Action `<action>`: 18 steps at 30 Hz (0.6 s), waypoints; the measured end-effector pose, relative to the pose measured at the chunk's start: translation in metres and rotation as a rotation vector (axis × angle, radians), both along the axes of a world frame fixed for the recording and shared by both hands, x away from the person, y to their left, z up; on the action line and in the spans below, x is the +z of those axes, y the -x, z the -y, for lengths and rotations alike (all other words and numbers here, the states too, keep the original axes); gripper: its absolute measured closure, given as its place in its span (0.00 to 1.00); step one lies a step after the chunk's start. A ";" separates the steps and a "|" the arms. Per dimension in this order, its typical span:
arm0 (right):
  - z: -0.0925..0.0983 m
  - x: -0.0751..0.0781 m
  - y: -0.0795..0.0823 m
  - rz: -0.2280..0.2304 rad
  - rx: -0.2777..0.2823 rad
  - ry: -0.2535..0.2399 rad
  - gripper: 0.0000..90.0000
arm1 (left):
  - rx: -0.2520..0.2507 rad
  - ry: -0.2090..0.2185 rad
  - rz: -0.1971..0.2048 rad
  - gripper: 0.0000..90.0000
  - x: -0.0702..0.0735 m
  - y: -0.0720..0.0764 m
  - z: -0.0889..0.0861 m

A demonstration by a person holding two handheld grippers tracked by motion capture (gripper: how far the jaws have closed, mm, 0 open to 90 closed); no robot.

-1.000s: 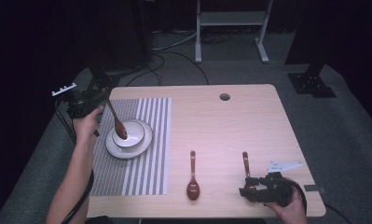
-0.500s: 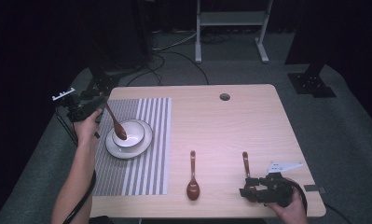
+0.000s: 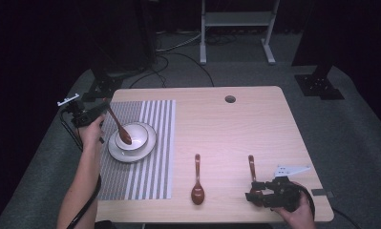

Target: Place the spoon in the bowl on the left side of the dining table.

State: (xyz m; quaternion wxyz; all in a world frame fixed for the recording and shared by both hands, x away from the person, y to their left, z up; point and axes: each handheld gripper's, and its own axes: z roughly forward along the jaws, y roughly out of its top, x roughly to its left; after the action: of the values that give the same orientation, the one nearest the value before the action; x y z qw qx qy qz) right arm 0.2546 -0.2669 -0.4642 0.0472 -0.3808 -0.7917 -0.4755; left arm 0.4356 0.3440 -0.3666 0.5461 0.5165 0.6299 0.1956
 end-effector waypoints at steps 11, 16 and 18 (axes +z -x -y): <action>-0.001 -0.001 -0.001 -0.003 0.003 0.001 0.39 | 0.007 0.010 -0.018 0.94 -0.011 -0.001 -0.001; -0.001 -0.001 -0.001 -0.003 0.003 0.002 0.39 | 0.009 0.011 -0.026 0.93 -0.015 -0.001 -0.002; -0.001 -0.001 -0.001 -0.003 0.002 0.002 0.39 | 0.011 0.015 -0.030 0.93 -0.016 -0.001 -0.002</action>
State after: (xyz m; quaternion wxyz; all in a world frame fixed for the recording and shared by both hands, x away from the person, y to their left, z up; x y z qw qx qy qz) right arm 0.2553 -0.2655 -0.4651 0.0487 -0.3809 -0.7923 -0.4742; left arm 0.4366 0.3461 -0.3826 0.5395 0.5119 0.6421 0.1861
